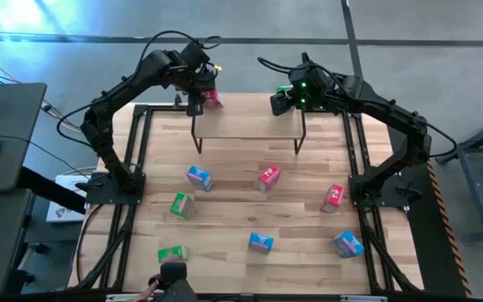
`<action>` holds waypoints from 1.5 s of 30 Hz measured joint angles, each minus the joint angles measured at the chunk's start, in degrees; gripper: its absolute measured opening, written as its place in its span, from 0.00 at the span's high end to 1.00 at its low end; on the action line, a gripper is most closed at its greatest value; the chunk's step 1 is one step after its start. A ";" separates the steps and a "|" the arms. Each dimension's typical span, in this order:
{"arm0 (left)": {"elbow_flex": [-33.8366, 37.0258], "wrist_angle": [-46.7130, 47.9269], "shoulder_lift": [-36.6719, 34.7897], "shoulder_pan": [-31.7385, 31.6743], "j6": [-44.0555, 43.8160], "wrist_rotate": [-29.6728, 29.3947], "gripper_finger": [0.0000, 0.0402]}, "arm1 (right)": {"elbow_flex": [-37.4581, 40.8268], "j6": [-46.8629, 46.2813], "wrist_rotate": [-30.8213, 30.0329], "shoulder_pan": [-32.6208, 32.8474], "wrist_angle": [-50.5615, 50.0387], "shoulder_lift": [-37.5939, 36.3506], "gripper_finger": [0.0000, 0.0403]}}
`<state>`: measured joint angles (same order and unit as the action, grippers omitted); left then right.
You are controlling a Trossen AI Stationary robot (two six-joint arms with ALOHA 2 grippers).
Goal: Stack cereal on shelf
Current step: Put the left red cereal box on the shelf, then put the center blue cereal box on the shelf
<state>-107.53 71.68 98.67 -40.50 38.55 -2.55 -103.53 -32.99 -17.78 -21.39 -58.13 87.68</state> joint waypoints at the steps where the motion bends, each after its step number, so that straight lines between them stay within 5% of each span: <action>1: 0.00 0.00 0.00 0.01 0.15 0.07 0.58 | 0.00 -0.02 0.00 0.01 0.00 0.00 0.40; 11: 0.00 -1.31 0.00 0.01 2.09 0.48 0.48 | 0.00 -0.02 0.00 0.01 0.00 0.00 0.40; 45: -5.54 1.22 -0.15 0.05 -3.21 -5.55 0.48 | 0.00 -0.01 -0.02 0.02 0.00 0.00 0.40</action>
<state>-113.06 72.90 98.52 -40.45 35.34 -8.10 -103.53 -33.01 -17.80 -21.37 -58.13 87.68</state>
